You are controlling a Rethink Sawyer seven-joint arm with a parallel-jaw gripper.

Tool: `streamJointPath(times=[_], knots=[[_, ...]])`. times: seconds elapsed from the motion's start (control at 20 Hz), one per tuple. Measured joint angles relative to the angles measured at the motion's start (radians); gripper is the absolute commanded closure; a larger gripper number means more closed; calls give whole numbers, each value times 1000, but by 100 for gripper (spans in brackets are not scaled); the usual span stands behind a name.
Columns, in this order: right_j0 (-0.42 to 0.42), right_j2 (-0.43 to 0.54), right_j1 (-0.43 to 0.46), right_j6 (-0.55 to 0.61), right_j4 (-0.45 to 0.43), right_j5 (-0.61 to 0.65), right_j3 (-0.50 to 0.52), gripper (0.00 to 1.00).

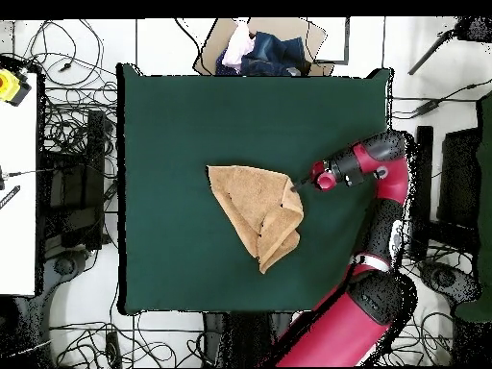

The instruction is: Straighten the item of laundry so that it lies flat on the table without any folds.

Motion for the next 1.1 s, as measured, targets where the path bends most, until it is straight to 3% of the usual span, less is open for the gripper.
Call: streamJointPath(times=[0.3, 0.6, 1.1], knots=[[0, 1, 1, 0, -22, 0, -26, 100], [0, 108, 7, -21, -207, 4, -96, 100], [-1, 512, 6, -248, -841, 212, -190, 100]])
